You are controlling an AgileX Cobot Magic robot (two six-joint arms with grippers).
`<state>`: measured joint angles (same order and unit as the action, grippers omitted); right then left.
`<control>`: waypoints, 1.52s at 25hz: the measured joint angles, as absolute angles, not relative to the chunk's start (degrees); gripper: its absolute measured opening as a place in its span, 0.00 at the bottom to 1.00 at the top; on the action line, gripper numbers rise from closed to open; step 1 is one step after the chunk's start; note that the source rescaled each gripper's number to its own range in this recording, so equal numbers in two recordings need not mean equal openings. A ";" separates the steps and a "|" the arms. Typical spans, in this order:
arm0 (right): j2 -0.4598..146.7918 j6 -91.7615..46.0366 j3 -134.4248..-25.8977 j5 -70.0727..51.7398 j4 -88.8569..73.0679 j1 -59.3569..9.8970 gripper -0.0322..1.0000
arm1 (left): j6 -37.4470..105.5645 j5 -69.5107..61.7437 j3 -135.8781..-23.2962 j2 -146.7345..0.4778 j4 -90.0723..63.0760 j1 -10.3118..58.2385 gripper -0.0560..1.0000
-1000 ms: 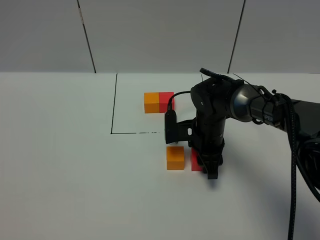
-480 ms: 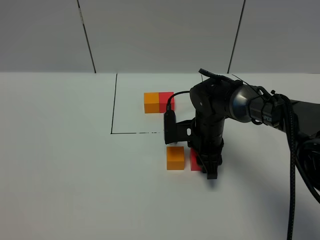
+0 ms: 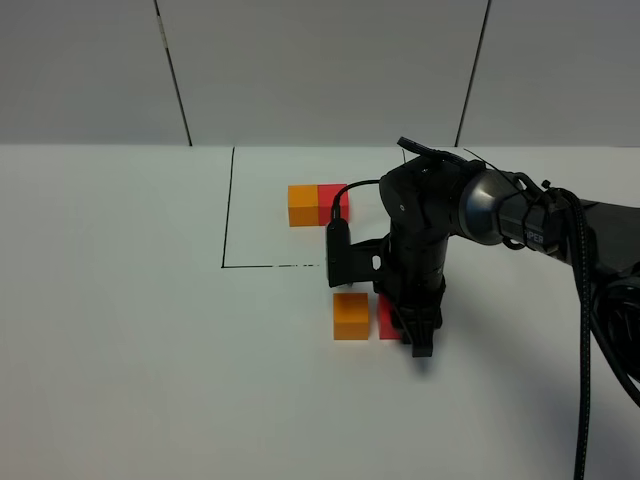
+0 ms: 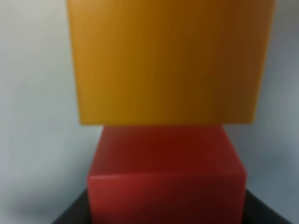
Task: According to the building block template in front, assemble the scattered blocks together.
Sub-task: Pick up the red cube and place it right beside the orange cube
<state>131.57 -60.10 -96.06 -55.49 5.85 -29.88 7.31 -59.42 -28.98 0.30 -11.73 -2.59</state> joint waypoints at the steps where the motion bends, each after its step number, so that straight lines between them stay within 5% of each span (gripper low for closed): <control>1: 131.57 -60.15 -96.06 -55.20 5.73 -29.93 0.03 | 7.31 -59.42 -28.98 0.30 -11.73 -2.59 0.67; 38: 132.46 -59.96 -97.09 -55.67 3.56 -30.47 0.03 | 7.31 -59.42 -28.98 0.30 -11.73 -2.59 0.67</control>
<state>132.46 -59.96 -97.09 -55.67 3.56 -30.47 7.31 -59.42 -28.98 0.30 -11.73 -2.59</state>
